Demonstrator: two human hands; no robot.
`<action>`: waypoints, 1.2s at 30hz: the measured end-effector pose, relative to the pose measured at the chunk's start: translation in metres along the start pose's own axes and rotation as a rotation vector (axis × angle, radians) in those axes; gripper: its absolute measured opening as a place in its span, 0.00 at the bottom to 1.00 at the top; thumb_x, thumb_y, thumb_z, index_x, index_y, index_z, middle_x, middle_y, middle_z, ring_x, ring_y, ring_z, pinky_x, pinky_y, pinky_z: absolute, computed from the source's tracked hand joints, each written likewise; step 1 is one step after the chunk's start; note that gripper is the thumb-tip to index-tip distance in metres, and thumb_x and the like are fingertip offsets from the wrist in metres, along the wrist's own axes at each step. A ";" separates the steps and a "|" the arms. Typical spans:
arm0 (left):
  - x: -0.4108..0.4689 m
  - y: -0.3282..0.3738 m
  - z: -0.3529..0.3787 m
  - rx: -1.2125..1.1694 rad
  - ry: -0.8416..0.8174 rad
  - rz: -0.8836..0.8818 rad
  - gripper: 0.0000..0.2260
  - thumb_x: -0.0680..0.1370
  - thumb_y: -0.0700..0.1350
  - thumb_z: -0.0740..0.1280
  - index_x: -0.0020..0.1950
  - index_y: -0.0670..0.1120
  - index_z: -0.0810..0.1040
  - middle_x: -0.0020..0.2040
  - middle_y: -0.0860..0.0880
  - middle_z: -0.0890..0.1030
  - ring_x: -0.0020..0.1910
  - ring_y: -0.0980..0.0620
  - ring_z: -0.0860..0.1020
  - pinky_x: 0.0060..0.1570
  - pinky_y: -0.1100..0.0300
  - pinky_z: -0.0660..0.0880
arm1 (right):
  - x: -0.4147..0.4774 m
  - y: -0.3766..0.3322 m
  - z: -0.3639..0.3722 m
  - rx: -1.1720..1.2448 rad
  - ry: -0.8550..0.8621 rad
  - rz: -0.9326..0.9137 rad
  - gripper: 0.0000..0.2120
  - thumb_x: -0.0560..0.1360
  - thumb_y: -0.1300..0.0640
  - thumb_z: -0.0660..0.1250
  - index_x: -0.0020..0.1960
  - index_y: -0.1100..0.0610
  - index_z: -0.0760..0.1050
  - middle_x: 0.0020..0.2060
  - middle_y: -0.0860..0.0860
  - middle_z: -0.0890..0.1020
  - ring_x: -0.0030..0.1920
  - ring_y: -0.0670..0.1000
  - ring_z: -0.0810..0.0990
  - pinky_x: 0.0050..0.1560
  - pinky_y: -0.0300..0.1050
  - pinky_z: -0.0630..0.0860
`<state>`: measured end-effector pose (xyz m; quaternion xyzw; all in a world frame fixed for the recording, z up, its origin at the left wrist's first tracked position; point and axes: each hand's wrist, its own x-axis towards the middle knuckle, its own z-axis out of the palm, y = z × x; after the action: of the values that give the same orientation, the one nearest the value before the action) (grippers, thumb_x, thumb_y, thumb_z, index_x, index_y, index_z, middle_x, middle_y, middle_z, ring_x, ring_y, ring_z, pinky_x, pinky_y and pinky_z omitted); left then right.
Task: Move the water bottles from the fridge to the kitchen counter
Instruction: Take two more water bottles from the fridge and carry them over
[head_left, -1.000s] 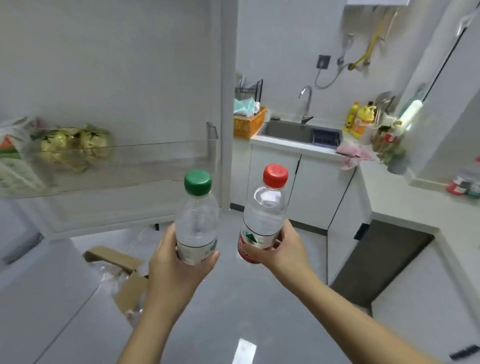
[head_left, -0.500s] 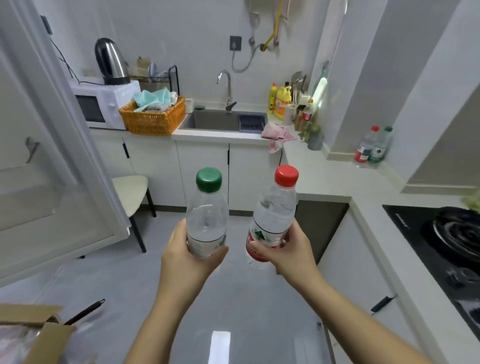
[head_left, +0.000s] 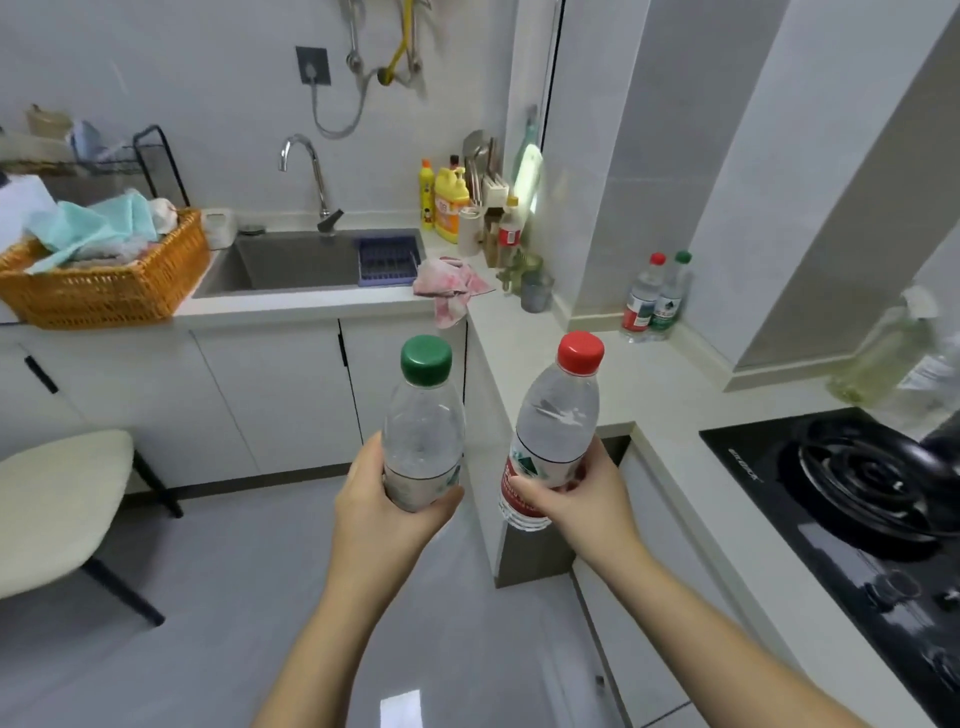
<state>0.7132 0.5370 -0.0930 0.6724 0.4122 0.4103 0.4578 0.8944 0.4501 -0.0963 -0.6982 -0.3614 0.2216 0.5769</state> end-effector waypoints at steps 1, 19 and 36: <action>0.012 -0.001 0.010 -0.006 -0.014 0.001 0.23 0.64 0.42 0.79 0.53 0.58 0.74 0.48 0.54 0.81 0.47 0.54 0.80 0.46 0.50 0.80 | 0.010 0.005 -0.005 0.005 0.027 0.008 0.24 0.64 0.59 0.81 0.54 0.44 0.75 0.45 0.36 0.84 0.48 0.36 0.83 0.44 0.31 0.77; 0.191 -0.028 0.269 -0.033 -0.076 -0.140 0.24 0.64 0.43 0.79 0.51 0.65 0.74 0.44 0.63 0.81 0.44 0.60 0.80 0.42 0.57 0.79 | 0.273 0.126 -0.141 -0.067 0.078 0.154 0.28 0.65 0.56 0.81 0.59 0.46 0.71 0.49 0.37 0.80 0.51 0.43 0.80 0.47 0.33 0.74; 0.344 -0.101 0.421 0.062 -0.221 -0.291 0.19 0.68 0.42 0.76 0.54 0.54 0.73 0.47 0.56 0.80 0.46 0.60 0.78 0.39 0.65 0.72 | 0.448 0.227 -0.150 -0.116 0.139 0.333 0.26 0.64 0.62 0.80 0.57 0.51 0.73 0.47 0.44 0.83 0.47 0.46 0.82 0.37 0.30 0.73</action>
<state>1.1979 0.7645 -0.2325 0.6603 0.4648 0.2507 0.5340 1.3471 0.6776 -0.2317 -0.7939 -0.2124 0.2441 0.5147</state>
